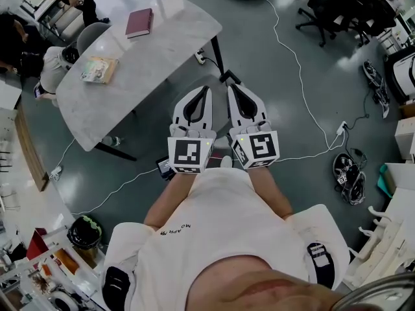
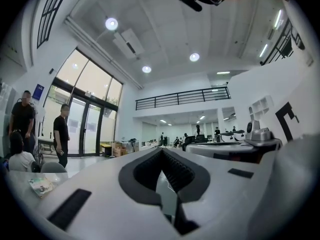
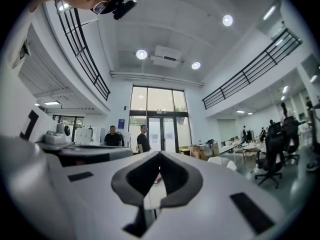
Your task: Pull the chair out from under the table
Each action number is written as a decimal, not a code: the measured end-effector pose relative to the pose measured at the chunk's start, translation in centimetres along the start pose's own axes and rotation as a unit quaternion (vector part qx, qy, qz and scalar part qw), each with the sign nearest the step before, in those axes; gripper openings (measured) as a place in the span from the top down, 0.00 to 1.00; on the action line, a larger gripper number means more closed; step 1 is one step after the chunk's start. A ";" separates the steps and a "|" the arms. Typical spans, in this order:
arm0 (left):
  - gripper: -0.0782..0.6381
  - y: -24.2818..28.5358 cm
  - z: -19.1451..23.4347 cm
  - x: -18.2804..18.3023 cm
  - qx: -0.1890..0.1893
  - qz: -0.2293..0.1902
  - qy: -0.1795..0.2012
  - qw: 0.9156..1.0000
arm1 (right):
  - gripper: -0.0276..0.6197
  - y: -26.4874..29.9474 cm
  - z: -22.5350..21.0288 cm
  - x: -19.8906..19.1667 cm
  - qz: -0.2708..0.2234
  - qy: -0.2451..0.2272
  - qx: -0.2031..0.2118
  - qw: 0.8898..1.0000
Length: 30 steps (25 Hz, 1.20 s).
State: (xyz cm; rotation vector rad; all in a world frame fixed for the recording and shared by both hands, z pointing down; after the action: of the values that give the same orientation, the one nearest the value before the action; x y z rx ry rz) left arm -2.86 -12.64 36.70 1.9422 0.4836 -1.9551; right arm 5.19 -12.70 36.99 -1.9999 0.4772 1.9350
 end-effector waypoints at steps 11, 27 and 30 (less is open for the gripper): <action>0.89 -0.6 -0.3 0.8 0.001 -0.004 0.005 1.000 | 0.94 -0.5 1.3 0.9 -0.008 -0.011 0.006 1.000; 0.89 -0.7 -0.1 0.4 0.005 0.000 0.000 1.000 | 0.94 -0.5 1.6 0.8 -0.012 -0.009 0.002 1.000; 0.89 -0.7 -0.1 0.3 0.006 0.001 -0.004 1.000 | 0.94 -0.5 1.5 0.7 -0.011 -0.010 0.001 1.000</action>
State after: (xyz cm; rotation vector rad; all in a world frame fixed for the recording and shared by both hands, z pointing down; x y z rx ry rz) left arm -3.12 -12.00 36.39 1.9407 0.4695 -1.9674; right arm 4.07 -11.61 36.21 -1.9751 0.4512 1.9381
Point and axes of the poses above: the fingertips, and each gripper's own axes: y forward along the fingers, z to its left, x out of its top, the point moved 2 cm from there along -y, backward along the fingers, and after that the axes turned 3 degrees about z, right-handed, at the moved point
